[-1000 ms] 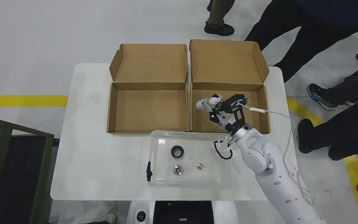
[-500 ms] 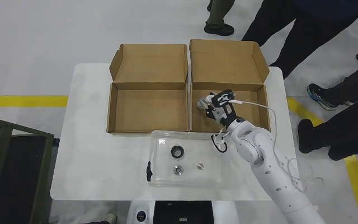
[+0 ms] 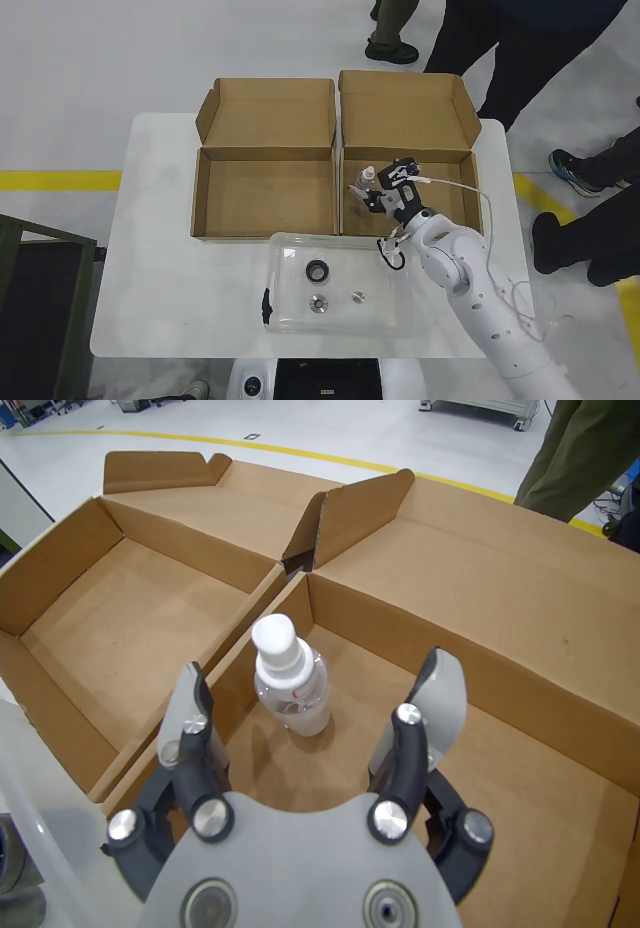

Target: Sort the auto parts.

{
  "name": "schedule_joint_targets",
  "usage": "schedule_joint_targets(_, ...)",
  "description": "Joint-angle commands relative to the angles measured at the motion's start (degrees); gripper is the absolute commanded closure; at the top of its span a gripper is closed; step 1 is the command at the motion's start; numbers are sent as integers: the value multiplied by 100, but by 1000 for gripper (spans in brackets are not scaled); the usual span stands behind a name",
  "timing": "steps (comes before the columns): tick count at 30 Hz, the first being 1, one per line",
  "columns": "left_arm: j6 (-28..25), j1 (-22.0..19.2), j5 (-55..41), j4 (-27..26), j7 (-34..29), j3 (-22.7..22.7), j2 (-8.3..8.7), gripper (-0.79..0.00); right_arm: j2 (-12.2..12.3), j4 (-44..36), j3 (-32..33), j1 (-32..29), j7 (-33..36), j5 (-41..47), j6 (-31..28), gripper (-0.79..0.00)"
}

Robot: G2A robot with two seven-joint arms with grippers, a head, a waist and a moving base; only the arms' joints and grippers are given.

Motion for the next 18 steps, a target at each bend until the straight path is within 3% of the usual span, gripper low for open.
schedule_joint_targets(1,0,0,0,0,0,0,0,-785,19,-155,94,-97,-34,-9,-71,-785)
schedule_joint_targets(18,0,0,0,0,0,0,0,-785,341,-2386,1271,-1866,322,183,-1930,-785)
